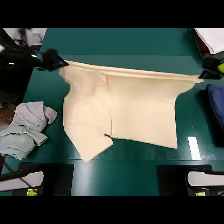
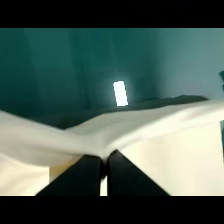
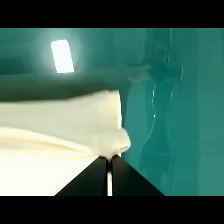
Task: Fold the shirts.
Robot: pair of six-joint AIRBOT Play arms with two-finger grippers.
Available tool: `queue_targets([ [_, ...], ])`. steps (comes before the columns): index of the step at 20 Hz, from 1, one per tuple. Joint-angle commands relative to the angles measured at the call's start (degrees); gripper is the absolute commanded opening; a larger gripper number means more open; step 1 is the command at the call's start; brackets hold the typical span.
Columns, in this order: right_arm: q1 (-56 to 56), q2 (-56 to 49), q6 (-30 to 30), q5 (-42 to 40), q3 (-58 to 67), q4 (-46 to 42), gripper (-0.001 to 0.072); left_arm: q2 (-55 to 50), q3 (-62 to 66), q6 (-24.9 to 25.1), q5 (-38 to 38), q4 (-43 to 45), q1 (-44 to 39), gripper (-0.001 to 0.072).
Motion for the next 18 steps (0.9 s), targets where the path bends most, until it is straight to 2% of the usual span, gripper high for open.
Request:
queue_targets([
  [1, 0.9, -10.7, 0.1, -8.5, 4.6, -1.8, 0.0011, -9.9, 1.0, 3.8, 9.7, 1.4, -0.6, 0.0029],
  [4, 1.0, -14.7, 0.2, -15.6, 8.8, -1.3, 0.0012, -13.2, 5.0, 5.7, 13.9, 0.8, -0.6, 0.0029],
  [8, 1.8, -14.9, 0.1, -18.1, 7.6, -1.4, 0.0012, -13.7, 8.0, 10.5, 16.7, 0.9, -0.6, 0.0029],
  [11, 3.3, -12.2, -0.8, -16.3, 0.7, -0.8, 0.0012, -13.6, 8.3, 12.1, 9.2, 3.7, -0.6, 0.0029],
  [15, 5.5, -7.8, -1.4, -16.9, -10.1, -0.3, 0.0012, -13.6, 7.9, 11.3, -6.3, 16.4, -0.5, 0.0029],
  [18, 6.6, -5.7, -1.3, -19.5, -16.3, 0.1, 0.0012, -13.6, 3.8, 10.0, -9.0, 17.9, -0.6, 0.0029],
])
